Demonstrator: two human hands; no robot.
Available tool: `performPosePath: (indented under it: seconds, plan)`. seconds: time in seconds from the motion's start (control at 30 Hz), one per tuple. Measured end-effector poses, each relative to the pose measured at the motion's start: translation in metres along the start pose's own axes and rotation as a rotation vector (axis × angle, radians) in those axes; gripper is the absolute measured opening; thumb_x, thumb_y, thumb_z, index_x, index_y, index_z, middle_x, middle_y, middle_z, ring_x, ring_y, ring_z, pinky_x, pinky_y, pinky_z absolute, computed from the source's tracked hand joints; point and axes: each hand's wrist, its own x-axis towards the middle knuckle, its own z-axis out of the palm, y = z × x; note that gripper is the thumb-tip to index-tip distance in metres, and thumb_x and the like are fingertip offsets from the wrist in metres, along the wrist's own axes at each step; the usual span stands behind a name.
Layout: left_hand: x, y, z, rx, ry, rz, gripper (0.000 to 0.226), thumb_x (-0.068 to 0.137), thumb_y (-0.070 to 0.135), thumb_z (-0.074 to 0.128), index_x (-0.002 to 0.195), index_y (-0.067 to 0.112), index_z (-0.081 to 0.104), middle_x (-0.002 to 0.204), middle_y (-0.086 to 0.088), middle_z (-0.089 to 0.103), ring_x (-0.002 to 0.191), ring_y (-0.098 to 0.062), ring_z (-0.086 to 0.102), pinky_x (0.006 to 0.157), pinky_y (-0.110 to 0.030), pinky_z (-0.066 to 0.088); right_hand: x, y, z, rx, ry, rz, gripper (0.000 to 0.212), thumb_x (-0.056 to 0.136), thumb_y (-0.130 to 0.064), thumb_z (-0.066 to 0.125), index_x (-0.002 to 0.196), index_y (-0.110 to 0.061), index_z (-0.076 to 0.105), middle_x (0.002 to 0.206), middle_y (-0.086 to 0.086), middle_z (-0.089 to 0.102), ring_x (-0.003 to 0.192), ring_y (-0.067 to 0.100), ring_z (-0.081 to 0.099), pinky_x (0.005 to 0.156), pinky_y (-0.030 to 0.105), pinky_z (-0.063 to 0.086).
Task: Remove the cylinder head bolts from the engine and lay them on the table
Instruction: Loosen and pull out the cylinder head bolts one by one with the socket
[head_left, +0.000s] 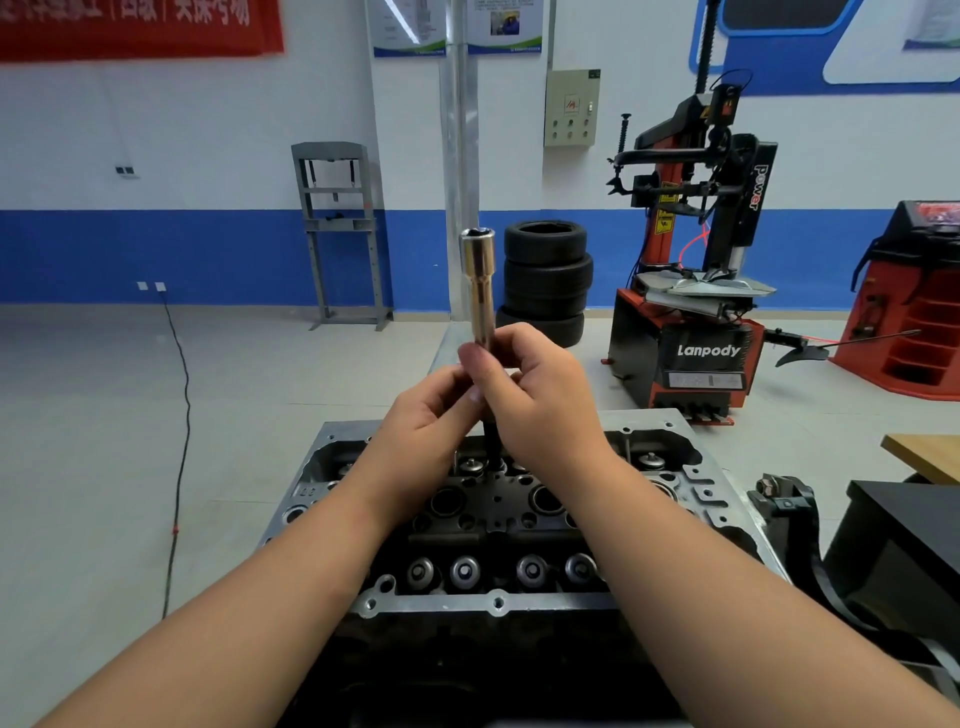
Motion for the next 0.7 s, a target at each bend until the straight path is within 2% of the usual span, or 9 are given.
performPosePath:
  seconds: [0.07,0.13,0.27,0.33,0.4,0.5,0.6,0.7]
  plan:
    - [-0.0006,-0.0026,-0.0003,0.011,-0.011,-0.025,0.029,0.104,0.045,0.051,0.124,0.041,0.071,0.124,0.008,0.075,0.121,-0.009,0.067,0.099,-0.027,0.053,-0.0005,0.0001,0.0,0.007,-0.01,0.014,0.012,0.101,-0.028,0.058,0.098,-0.022,0.068,0.082,-0.007,0.069,0.079,0.005,0.065,0.063,0.018,0.051]
    - [-0.0002,-0.0041,-0.0006,0.043,-0.002,-0.016,0.031,0.103,0.048,0.052,0.126,0.039,0.069,0.123,0.007,0.075,0.121,-0.011,0.068,0.101,-0.032,0.051,-0.001,-0.0009,0.0002,0.014,-0.022,0.021,0.02,0.102,-0.03,0.053,0.104,-0.018,0.068,0.087,0.0,0.071,0.083,0.01,0.065,0.07,0.029,0.054]
    - [0.0019,-0.0031,-0.0016,0.089,0.024,0.03,0.025,0.097,0.05,0.065,0.121,0.049,0.069,0.116,0.009,0.077,0.112,-0.01,0.072,0.084,-0.023,0.058,-0.0015,-0.003,0.001,0.0,-0.037,0.021,0.014,0.093,-0.038,0.067,0.099,-0.029,0.06,0.09,-0.01,0.067,0.088,0.009,0.066,0.079,0.04,0.058]
    - [0.0027,-0.0033,-0.0016,0.066,0.034,0.038,0.025,0.095,0.049,0.068,0.119,0.049,0.07,0.116,0.007,0.077,0.11,-0.012,0.073,0.084,-0.022,0.058,-0.0009,-0.0016,0.001,0.006,-0.008,0.027,0.014,0.091,-0.035,0.071,0.093,-0.028,0.059,0.088,-0.008,0.068,0.088,0.011,0.068,0.078,0.043,0.059]
    - [0.0025,-0.0039,-0.0011,0.025,0.024,0.027,0.024,0.097,0.046,0.067,0.121,0.046,0.07,0.119,0.005,0.076,0.114,-0.015,0.072,0.089,-0.023,0.058,-0.0009,0.0003,0.0009,0.011,0.008,0.004,0.008,0.094,-0.03,0.068,0.091,-0.026,0.061,0.086,-0.007,0.069,0.087,0.011,0.068,0.078,0.038,0.059]
    - [0.0011,-0.005,-0.0016,0.003,-0.019,-0.005,0.026,0.106,0.042,0.054,0.127,0.044,0.069,0.127,0.006,0.074,0.124,-0.012,0.066,0.102,-0.027,0.054,-0.0007,0.0011,0.0007,0.021,-0.007,0.003,0.009,0.098,-0.03,0.062,0.091,-0.025,0.064,0.078,-0.006,0.067,0.079,0.007,0.064,0.068,0.018,0.053]
    - [0.0006,-0.0056,-0.0022,0.023,-0.035,0.004,0.027,0.106,0.04,0.051,0.125,0.043,0.07,0.125,0.005,0.074,0.123,-0.013,0.067,0.104,-0.03,0.053,0.0006,0.002,0.0001,0.037,-0.004,0.026,0.017,0.1,-0.032,0.059,0.092,-0.018,0.067,0.08,-0.002,0.066,0.074,0.012,0.062,0.064,0.022,0.051]
    - [0.002,-0.0064,-0.0027,0.009,0.036,0.011,0.018,0.101,0.038,0.063,0.116,0.036,0.072,0.116,0.001,0.077,0.113,-0.015,0.072,0.092,-0.025,0.056,0.0001,0.0016,0.0011,0.033,-0.044,0.035,0.024,0.101,-0.033,0.055,0.095,-0.014,0.068,0.081,0.002,0.068,0.078,0.016,0.063,0.073,0.037,0.052]
